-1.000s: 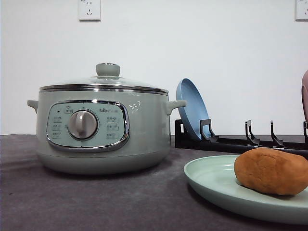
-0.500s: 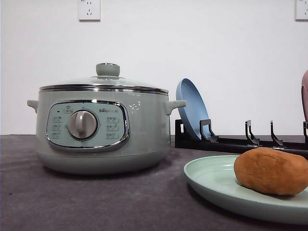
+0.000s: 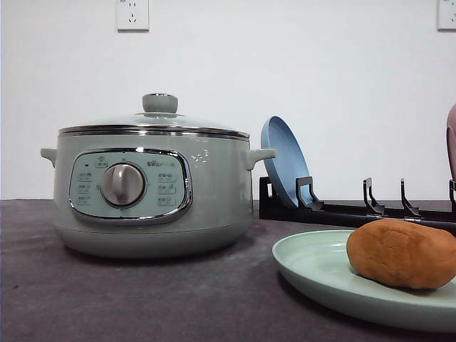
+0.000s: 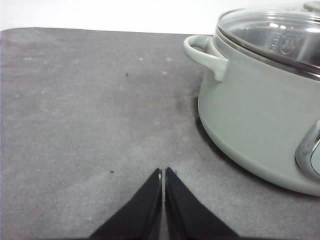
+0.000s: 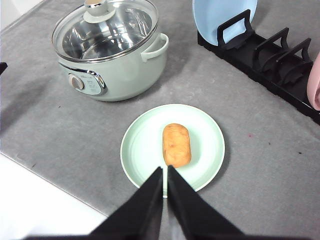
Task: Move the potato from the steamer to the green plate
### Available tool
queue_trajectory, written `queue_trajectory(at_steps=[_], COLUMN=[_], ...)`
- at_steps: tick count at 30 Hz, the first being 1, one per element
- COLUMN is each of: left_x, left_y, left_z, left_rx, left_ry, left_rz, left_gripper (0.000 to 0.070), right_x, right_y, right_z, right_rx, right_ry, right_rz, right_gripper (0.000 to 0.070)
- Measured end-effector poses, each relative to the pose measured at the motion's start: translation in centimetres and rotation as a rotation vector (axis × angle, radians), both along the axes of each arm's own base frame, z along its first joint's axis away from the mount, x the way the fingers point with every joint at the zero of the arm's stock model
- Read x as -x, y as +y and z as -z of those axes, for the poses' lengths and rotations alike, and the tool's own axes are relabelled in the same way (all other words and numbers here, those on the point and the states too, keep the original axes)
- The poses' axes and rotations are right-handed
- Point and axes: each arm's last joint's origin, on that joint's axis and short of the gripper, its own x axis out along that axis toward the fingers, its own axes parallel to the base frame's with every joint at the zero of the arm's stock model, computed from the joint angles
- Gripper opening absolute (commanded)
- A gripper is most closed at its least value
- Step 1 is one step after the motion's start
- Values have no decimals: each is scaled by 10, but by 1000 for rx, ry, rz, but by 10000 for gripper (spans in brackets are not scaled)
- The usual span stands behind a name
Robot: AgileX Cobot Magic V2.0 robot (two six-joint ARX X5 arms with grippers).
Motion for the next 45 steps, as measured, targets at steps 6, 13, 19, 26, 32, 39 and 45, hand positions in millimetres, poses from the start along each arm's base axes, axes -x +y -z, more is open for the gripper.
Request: queue_trajectory(at_steps=[6,13,19,26,32,39,45], left_x=[-2,-4,-4,-4,-4,-4,-4], left_y=[0,0,0,0,0,0,0], left_z=[1,2,2,2,2,2,2], left_rx=[-10,-15,-15,-16,-16,-16,-16], left_ry=[-43,-66,-66,-66,-66,-66,-66], left_rz=[1,2,2,2,2,2,2], left_gripper=[0,0,0,0,0,0,0], right_x=[0,0,0,0,0,-2,-13], right_y=[0,0,0,0,0,2,7], right_z=[0,0,0,0,0,0,19], right_rx=[0,0,0,0,0,-4,-2], right_ry=[0,0,0,0,0,-12,-55], right_rz=[0,0,0,0,0,63,249], right_gripper=[0,0,0,0,0,0,0])
